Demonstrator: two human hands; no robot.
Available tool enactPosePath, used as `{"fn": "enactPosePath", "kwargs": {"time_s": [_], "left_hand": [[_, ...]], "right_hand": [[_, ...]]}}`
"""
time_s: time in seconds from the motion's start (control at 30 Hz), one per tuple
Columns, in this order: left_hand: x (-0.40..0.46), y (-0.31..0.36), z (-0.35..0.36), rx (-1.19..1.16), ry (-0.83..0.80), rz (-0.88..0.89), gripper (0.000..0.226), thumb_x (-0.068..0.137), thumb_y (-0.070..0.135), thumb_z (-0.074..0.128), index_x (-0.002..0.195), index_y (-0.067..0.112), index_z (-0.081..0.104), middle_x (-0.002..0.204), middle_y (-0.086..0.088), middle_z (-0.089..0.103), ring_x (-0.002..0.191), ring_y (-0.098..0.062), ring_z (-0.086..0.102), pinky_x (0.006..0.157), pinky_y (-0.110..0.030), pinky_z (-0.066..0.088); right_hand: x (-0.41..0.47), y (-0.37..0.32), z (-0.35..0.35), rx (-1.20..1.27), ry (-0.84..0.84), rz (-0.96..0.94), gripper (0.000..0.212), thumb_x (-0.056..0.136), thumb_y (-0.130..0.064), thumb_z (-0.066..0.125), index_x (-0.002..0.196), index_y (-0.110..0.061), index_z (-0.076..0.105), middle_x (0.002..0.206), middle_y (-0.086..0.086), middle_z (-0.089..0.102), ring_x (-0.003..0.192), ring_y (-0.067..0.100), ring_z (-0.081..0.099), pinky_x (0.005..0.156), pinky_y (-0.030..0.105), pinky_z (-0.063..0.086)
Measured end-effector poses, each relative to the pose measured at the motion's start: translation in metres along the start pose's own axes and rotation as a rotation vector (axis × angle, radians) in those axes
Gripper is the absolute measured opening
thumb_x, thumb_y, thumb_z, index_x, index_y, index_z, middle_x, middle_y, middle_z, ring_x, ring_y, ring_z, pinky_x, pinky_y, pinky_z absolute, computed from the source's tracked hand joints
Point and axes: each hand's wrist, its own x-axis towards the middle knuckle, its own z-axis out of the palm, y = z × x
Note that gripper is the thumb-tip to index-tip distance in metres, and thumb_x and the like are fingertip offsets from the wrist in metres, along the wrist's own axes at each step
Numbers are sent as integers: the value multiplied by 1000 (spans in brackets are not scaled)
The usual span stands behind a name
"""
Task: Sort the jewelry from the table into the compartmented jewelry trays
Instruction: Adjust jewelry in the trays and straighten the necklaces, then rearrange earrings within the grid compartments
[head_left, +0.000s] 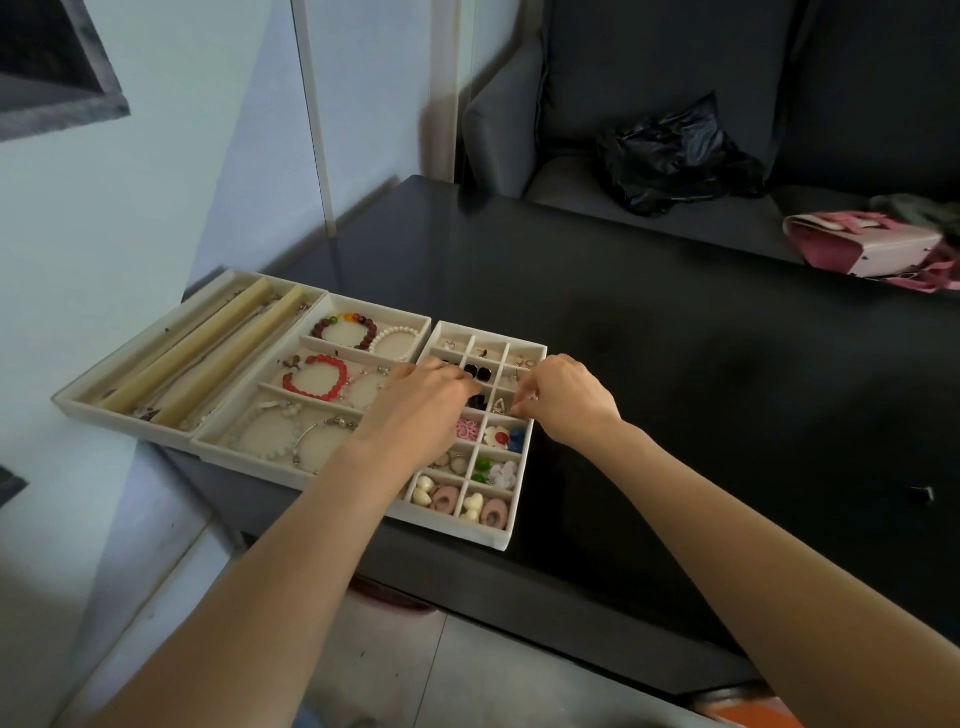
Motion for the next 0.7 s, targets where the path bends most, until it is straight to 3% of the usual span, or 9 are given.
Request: {"fn": "enactPosePath", "kwargs": {"time_s": [0.17,0.27,0.37,0.5,0.7], "left_hand": [[0,-1,0,-1,-19,-11,57,89,4,50,140,26,41,143,3,44,134,-12,35,112,-34,26],[-1,0,-3,5,-33,-20,58,89,3,49,142,25,38,146,3,41,136,-13,33,113,-34,24],[-4,1,-7,-2,-44,-10,60,89,0,48,143,24,37,148,3,39,137,-12,30,113,-34,23],[-8,6,-9,-28,-88,20,67,87,-3,46,145,27,34,150,5,34,140,-13,26,115,-35,18],[-12,10,-8,11,-132,45,70,85,-4,46,145,31,33,152,4,31,141,-15,22,115,-36,18]], "right_hand": [[6,-2,0,-49,6,32,17,89,-21,63,102,-12,68,108,3,62,85,17,63,70,32,55],[3,4,-7,22,92,-7,16,90,-22,61,100,-13,70,110,3,59,84,15,63,70,31,56],[-8,9,-12,67,147,-80,18,92,-22,59,106,-18,69,118,3,52,90,14,61,76,26,53],[-23,10,-8,44,71,-131,23,95,-18,52,112,-20,68,123,2,44,100,11,53,81,24,50],[-30,5,-2,-89,7,-136,28,95,-18,54,121,-19,63,126,3,39,115,13,41,90,29,49]]}}
